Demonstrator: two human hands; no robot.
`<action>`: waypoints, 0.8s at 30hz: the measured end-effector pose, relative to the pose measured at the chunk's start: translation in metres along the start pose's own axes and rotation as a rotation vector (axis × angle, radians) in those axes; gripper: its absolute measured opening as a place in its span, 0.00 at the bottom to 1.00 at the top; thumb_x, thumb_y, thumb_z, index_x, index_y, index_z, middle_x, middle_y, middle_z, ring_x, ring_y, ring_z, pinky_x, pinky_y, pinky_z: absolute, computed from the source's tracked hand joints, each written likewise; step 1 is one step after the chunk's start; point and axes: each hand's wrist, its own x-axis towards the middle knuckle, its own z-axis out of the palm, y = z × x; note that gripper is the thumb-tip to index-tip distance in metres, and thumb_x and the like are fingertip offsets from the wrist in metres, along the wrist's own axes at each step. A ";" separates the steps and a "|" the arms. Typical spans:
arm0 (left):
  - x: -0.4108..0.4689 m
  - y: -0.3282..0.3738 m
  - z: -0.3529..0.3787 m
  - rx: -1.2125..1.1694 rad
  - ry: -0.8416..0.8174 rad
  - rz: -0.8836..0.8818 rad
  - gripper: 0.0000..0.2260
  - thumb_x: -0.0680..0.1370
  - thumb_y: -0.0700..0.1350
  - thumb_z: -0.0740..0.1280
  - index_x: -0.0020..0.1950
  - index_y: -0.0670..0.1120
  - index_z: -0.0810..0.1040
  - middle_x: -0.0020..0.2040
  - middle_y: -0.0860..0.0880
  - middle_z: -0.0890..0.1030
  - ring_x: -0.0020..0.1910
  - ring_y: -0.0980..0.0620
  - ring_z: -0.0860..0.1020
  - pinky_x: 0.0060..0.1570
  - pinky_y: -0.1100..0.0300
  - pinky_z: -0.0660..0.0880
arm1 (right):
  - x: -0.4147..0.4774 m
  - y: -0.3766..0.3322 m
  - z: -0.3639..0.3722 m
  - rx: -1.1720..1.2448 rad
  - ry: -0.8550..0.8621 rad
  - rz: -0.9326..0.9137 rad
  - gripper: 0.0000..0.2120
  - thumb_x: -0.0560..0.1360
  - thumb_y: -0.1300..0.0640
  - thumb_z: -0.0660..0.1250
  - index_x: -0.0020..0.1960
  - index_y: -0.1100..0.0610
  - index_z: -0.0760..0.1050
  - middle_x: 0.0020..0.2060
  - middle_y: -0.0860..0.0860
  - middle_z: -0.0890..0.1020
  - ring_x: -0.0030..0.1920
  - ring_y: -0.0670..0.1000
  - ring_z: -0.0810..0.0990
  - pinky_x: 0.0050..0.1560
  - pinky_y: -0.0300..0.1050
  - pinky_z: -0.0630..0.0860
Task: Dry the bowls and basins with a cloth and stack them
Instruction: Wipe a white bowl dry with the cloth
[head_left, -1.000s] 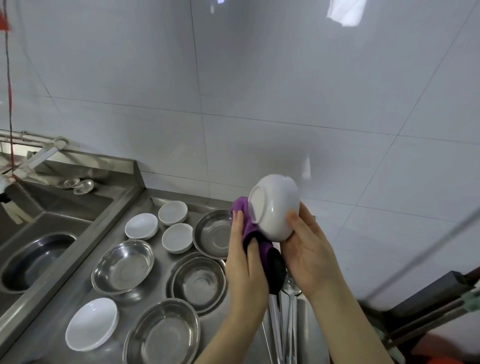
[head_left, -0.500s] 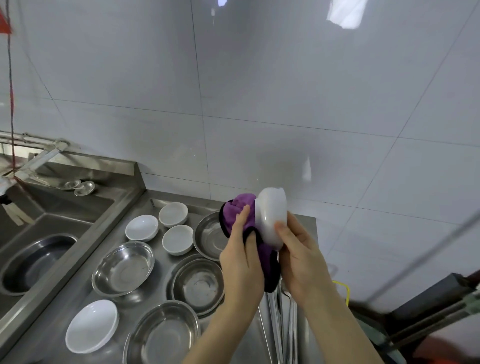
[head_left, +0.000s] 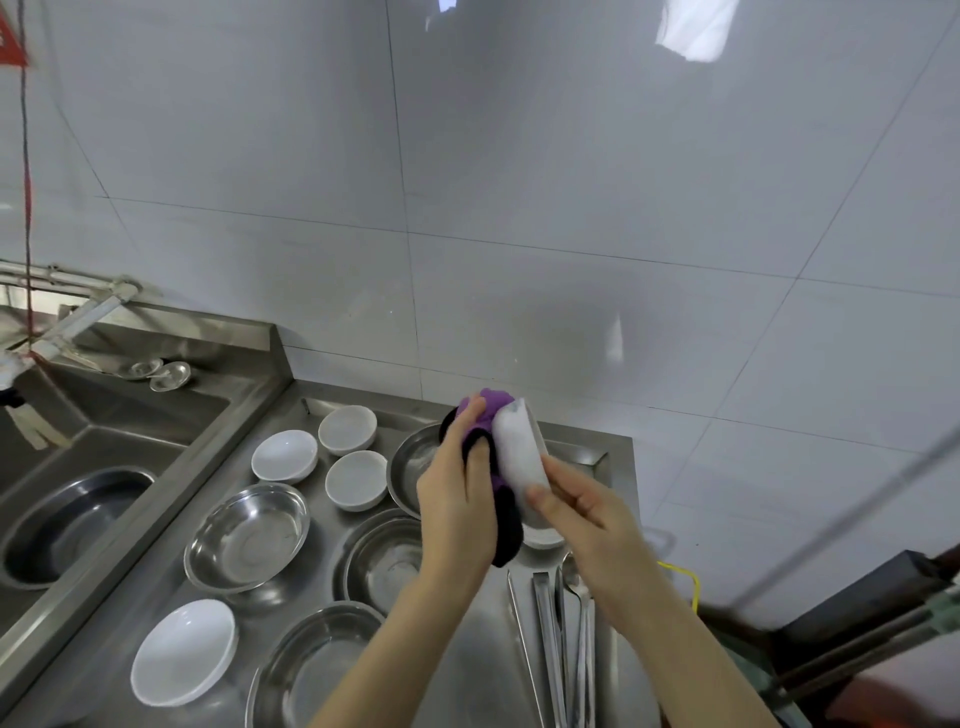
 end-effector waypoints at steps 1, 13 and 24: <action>-0.007 -0.001 0.003 0.004 -0.008 0.015 0.20 0.82 0.38 0.57 0.68 0.56 0.74 0.59 0.60 0.80 0.54 0.69 0.77 0.54 0.70 0.73 | 0.005 0.002 0.000 -0.001 0.020 -0.011 0.15 0.81 0.64 0.62 0.61 0.50 0.80 0.51 0.50 0.86 0.51 0.46 0.84 0.46 0.33 0.77; 0.009 0.000 -0.004 0.005 -0.061 0.077 0.18 0.79 0.46 0.56 0.66 0.55 0.76 0.58 0.62 0.80 0.60 0.67 0.75 0.57 0.71 0.69 | -0.010 0.002 -0.012 -0.093 -0.160 -0.001 0.14 0.79 0.62 0.63 0.60 0.50 0.81 0.52 0.54 0.86 0.53 0.50 0.83 0.53 0.37 0.77; -0.006 -0.016 0.004 0.076 -0.121 0.180 0.20 0.78 0.43 0.57 0.69 0.56 0.73 0.69 0.61 0.73 0.71 0.58 0.69 0.70 0.50 0.67 | 0.000 0.006 -0.018 -0.093 -0.124 0.066 0.13 0.81 0.61 0.63 0.63 0.53 0.80 0.55 0.58 0.84 0.59 0.56 0.82 0.61 0.51 0.78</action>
